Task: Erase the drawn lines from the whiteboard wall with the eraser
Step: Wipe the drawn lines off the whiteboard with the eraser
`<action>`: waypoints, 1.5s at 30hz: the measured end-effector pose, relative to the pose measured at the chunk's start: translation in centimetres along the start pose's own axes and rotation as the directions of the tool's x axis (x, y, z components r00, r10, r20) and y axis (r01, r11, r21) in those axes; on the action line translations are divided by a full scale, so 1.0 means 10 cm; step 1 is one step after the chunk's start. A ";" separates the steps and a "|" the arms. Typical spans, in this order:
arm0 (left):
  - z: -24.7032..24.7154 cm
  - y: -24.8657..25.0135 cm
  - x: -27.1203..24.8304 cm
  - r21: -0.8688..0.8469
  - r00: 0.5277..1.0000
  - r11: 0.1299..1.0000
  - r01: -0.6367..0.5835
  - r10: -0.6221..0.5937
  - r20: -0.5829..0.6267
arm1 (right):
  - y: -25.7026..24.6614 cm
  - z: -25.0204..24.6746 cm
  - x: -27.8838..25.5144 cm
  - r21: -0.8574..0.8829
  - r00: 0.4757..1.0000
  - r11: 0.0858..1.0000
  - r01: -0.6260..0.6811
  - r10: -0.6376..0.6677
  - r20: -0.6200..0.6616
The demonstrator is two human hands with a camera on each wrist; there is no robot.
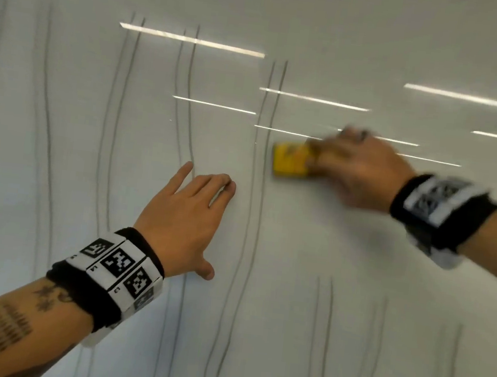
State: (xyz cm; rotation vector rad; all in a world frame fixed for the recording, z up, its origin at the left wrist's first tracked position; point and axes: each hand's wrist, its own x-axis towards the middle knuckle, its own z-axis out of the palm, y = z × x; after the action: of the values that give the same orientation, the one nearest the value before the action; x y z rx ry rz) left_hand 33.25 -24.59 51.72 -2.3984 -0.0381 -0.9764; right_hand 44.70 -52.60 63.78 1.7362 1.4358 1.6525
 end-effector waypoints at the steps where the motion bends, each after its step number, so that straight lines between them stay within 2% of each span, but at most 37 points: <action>1: 0.02 -0.02 0.00 -0.002 1.000 1.000 -0.006 0.006 0.003 | 0.24 -0.07 0.16 -0.011 0.985 0.988 -0.152 0.150 -0.089; 3: 0.06 -0.04 0.00 -0.010 1.000 1.000 -0.005 0.005 -0.006 | 0.57 -0.18 0.35 0.020 0.854 0.874 -0.485 0.478 -0.206; 4: 0.08 -0.04 0.00 -0.017 1.000 1.000 -0.007 0.007 -0.012 | 0.57 -0.17 0.36 0.054 0.801 0.827 -0.560 0.557 -0.219; 5: 0.09 -0.04 -0.01 -0.030 1.000 0.999 -0.011 0.011 -0.005 | 0.46 -0.11 0.31 0.064 0.793 0.820 -0.569 0.568 -0.221; 8: 0.08 -0.05 -0.03 -0.050 1.000 0.999 -0.015 0.015 0.005 | -0.32 0.12 -0.25 0.120 0.863 0.888 -0.443 0.459 -0.212; 11: 0.07 -0.05 -0.03 -0.050 1.000 0.998 -0.030 0.030 0.004 | -1.25 0.32 -1.10 0.144 0.952 0.946 -0.289 0.300 -0.060; 13: 0.06 -0.05 -0.03 -0.056 0.999 0.998 -0.037 0.037 -0.001 | -1.46 0.35 -1.38 0.109 0.989 0.983 -0.146 0.142 0.046; 15: 0.06 -0.06 -0.02 -0.065 0.999 0.997 -0.044 0.043 -0.009 | -1.25 0.31 -1.33 0.054 0.995 0.998 -0.045 0.040 0.094; 16: 0.05 -0.06 -0.01 -0.077 0.999 0.996 -0.045 0.044 -0.014 | -1.07 0.29 -1.22 0.017 0.995 0.999 -0.048 0.047 0.084; 17: 0.04 -0.07 -0.01 -0.097 0.999 0.994 -0.047 0.046 -0.016 | -0.85 0.26 -1.09 -0.004 0.993 0.993 -0.114 0.114 0.042; 18: 0.03 -0.08 -0.01 -0.120 0.999 0.991 -0.051 0.050 -0.017 | -0.62 0.19 -0.95 -0.014 0.970 0.971 -0.240 0.240 -0.024; 20: 0.00 -0.14 -0.04 -0.202 0.998 0.977 -0.060 0.056 -0.030 | -0.36 0.05 -0.69 0.046 0.858 0.869 -0.493 0.495 -0.136; 21: -0.01 -0.19 -0.08 -0.252 0.997 0.966 -0.064 0.053 -0.049 | -0.40 0.05 -0.62 0.070 0.835 0.849 -0.524 0.528 -0.151; 22: -0.01 -0.25 -0.13 -0.278 0.996 0.959 -0.060 0.039 -0.079 | -0.53 0.11 -0.59 0.053 0.865 0.878 -0.476 0.478 -0.155; 23: 0.00 -0.34 -0.20 -0.284 0.993 0.958 -0.041 0.008 -0.118 | -0.72 0.17 -0.60 0.031 0.923 0.931 -0.364 0.365 -0.118; 24: 0.05 -0.44 -0.27 -0.285 0.987 0.958 -0.009 -0.037 -0.154 | -0.96 0.24 -0.65 0.027 0.978 0.979 -0.202 0.203 -0.047; 25: 0.10 -0.54 -0.34 -0.286 0.982 0.958 0.036 -0.087 -0.168 | -1.18 0.29 -0.68 0.038 0.999 0.999 -0.030 0.028 0.039; 26: 0.17 -0.64 -0.41 -0.281 0.978 0.956 0.084 -0.132 -0.158 | -1.31 0.32 -0.67 0.043 0.988 0.995 0.093 -0.097 0.119; 27: 0.25 -0.73 -0.46 -0.267 0.976 0.956 0.126 -0.167 -0.139 | -1.30 0.32 -0.59 0.036 0.974 0.986 0.160 -0.164 0.155; 28: 0.32 -0.80 -0.50 -0.248 0.975 0.956 0.156 -0.189 -0.114 | -1.16 0.29 -0.42 0.023 0.974 0.985 0.173 -0.175 0.145; 29: 0.38 -0.84 -0.51 -0.230 0.977 0.958 0.170 -0.194 -0.089 | -0.97 0.25 -0.21 0.005 0.988 0.992 0.127 -0.127 0.085; 30: 0.44 -0.86 -0.50 -0.218 0.978 0.960 0.175 -0.194 -0.071 | -0.74 0.22 0.03 0.004 1.000 1.000 0.008 -0.008 -0.005; 31: 0.49 -0.87 -0.49 -0.210 0.978 0.961 0.180 -0.197 -0.062 | -0.48 0.15 0.28 0.033 0.978 0.984 -0.175 0.178 -0.112; 32: 0.52 -0.86 -0.48 -0.205 0.977 0.960 0.188 -0.204 -0.056 | -0.22 0.05 0.51 0.099 0.901 0.920 -0.379 0.392 -0.188; 33: 0.54 -0.84 -0.47 -0.205 0.976 0.959 0.195 -0.210 -0.054 | -0.06 0.02 0.66 0.187 0.795 0.821 -0.539 0.569 -0.211; 34: 0.56 -0.83 -0.46 -0.206 0.974 0.958 0.201 -0.218 -0.058 | -0.03 0.02 0.76 0.257 0.707 0.729 -0.635 0.682 -0.187; 35: 0.57 -0.83 -0.45 -0.203 0.973 0.957 0.206 -0.223 -0.063 | -0.11 0.09 0.78 0.253 0.707 0.726 -0.639 0.684 -0.179; 36: 0.58 -0.83 -0.45 -0.194 0.973 0.959 0.207 -0.222 -0.059 | -0.32 0.14 0.74 0.229 0.762 0.779 -0.584 0.623 -0.177; 37: 0.59 -0.84 -0.45 -0.183 0.974 0.962 0.204 -0.218 -0.056 | -0.59 0.18 0.63 0.199 0.848 0.859 -0.471 0.503 -0.166; 38: 0.60 -0.85 -0.45 -0.171 0.975 0.964 0.202 -0.214 -0.059 | -0.86 0.22 0.46 0.182 0.929 0.927 -0.326 0.351 -0.121; 39: 0.61 -0.86 -0.46 -0.163 0.975 0.966 0.200 -0.212 -0.061 | -1.12 0.25 0.28 0.175 0.982 0.969 -0.173 0.184 -0.048; 41: 0.62 -0.86 -0.47 -0.155 0.978 0.969 0.193 -0.203 -0.051 | -1.24 0.30 0.10 0.128 0.997 0.989 0.071 -0.075 0.020; 42: 0.63 -0.86 -0.46 -0.147 0.979 0.971 0.189 -0.198 -0.046 | -1.09 0.27 0.15 0.109 0.990 0.985 0.135 -0.138 0.026; 43: 0.64 -0.85 -0.46 -0.143 0.980 0.972 0.186 -0.195 -0.045 | -0.88 0.24 0.27 0.069 0.988 0.986 0.151 -0.153 0.024; 44: 0.65 -0.86 -0.45 -0.143 0.980 0.972 0.186 -0.194 -0.047 | -0.64 0.21 0.43 0.030 0.994 0.993 0.111 -0.111 -0.010; 45: 0.66 -0.86 -0.45 -0.144 0.980 0.972 0.185 -0.194 -0.052 | -0.38 0.16 0.62 0.014 0.997 1.000 -0.003 0.004 -0.074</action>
State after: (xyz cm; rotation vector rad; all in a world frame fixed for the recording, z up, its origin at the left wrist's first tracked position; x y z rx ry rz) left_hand 32.21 -13.19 48.99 -2.5225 -0.1835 -1.1805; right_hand 43.36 -45.22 63.65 1.7023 1.4806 1.7303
